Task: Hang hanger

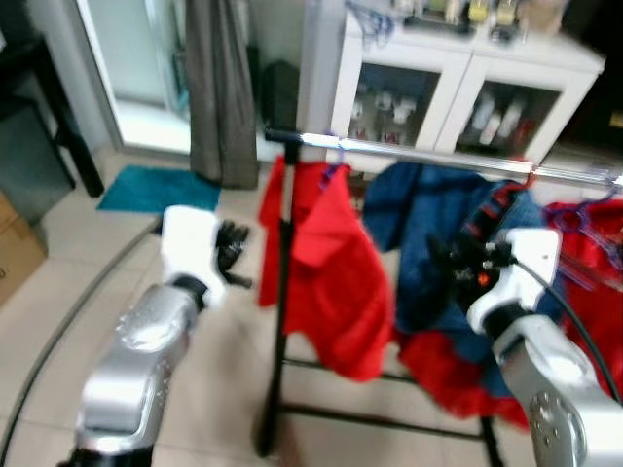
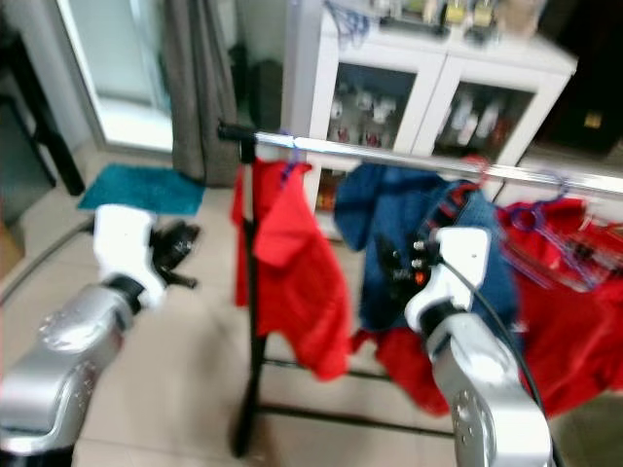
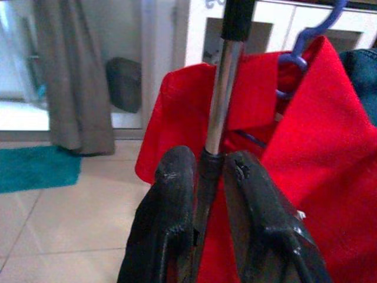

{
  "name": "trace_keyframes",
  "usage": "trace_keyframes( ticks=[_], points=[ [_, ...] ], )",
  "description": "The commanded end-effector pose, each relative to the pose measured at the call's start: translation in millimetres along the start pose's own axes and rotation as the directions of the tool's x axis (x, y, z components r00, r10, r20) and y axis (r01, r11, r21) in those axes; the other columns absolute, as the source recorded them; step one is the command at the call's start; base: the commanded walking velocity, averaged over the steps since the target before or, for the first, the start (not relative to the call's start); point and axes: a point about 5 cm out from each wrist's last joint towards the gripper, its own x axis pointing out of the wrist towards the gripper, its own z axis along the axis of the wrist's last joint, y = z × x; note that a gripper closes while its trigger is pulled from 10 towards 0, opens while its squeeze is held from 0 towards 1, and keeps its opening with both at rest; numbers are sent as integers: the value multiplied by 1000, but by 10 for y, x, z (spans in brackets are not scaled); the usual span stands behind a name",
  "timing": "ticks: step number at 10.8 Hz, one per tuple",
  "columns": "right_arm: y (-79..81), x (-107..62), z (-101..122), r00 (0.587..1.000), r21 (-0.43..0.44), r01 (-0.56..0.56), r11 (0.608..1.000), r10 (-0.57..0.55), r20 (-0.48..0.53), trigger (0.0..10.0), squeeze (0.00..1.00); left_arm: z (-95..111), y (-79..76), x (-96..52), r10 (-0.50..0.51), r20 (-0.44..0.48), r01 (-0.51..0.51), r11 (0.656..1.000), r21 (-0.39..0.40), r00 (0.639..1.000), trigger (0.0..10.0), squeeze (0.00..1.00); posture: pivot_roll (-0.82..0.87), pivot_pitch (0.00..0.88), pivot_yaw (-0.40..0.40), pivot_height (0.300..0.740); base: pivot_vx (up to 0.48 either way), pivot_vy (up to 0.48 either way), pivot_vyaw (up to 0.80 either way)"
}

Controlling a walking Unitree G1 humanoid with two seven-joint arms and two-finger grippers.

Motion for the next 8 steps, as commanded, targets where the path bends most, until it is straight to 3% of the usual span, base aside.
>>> trace_keyframes(
  ticks=[1, 2, 7, 8],
  points=[
    [-65, 8, -29, 1000, -28, 12, 1000, -12, -19, 10000, 0, 40, -75, 36, -21, 22, 21, 1000, 6, 1000, 10000, 0, 91, 0, -50, 740, 0, -480, 0],
    [-43, 37, -39, 999, -73, -7, 997, 5, -32, 10000, 0, 62, -57, 48, -6, 33, 5, 1000, 17, 999, 10000, 0, 91, 0, -48, 740, 0, -480, 800],
    [19, 91, -40, 999, -63, -39, 997, 38, -13, 10000, 0, 73, -44, 58, -24, 16, 23, 999, 44, 1000, 10000, 0, 96, 0, -38, 740, 0, -480, 800],
    [30, 84, -32, 999, -40, -40, 998, 40, -3, 10000, 0, 65, -46, 53, -28, 10, 28, 999, 46, 1000, 10000, 0, 96, 0, -40, 740, 0, -480, 0]
  ],
)
